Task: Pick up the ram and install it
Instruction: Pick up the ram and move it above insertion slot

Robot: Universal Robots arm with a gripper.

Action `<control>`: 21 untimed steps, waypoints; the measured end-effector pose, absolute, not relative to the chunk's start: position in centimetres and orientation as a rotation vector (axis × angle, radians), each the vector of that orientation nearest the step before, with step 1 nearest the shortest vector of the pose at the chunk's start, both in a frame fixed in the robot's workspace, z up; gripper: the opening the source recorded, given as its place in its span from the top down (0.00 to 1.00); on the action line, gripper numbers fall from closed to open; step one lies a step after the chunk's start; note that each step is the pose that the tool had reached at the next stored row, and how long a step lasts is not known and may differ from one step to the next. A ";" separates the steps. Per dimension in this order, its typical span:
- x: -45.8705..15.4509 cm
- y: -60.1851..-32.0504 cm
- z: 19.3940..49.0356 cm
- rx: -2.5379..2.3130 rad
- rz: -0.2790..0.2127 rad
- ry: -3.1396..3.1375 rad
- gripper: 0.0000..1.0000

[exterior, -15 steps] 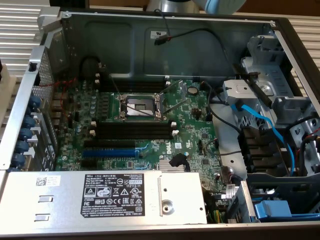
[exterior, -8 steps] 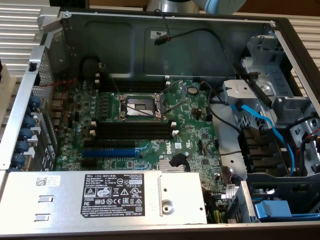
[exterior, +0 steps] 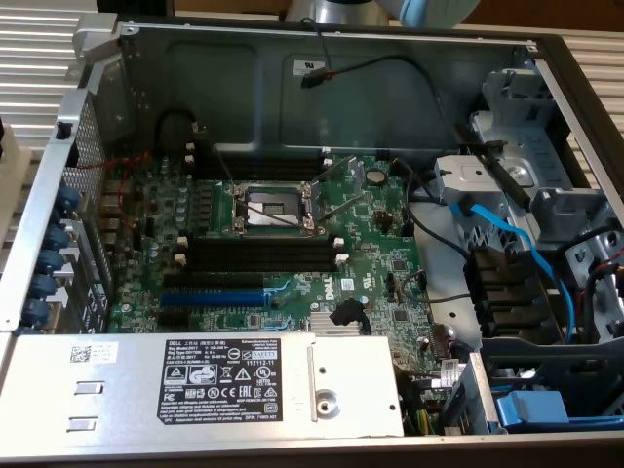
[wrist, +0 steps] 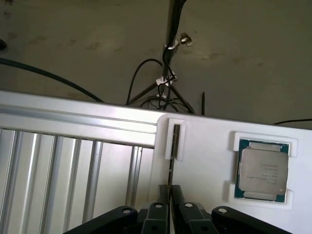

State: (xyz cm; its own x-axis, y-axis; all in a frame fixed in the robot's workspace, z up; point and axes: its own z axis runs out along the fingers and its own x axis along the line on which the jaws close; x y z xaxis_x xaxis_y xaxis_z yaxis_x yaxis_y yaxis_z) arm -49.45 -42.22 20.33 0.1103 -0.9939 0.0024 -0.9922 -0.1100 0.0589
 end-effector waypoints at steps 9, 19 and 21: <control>-49.5 -42.3 20.3 2.305 -0.060 -2.068 0.85; -49.5 -42.4 20.3 2.305 -0.062 -2.070 0.85; -49.5 -42.4 20.3 2.305 -0.062 -2.070 0.85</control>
State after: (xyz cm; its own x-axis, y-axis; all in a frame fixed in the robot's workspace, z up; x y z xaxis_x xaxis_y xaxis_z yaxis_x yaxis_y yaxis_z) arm -49.45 -42.37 20.33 0.1068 -0.9943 -0.0010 -0.9926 -0.1067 0.0586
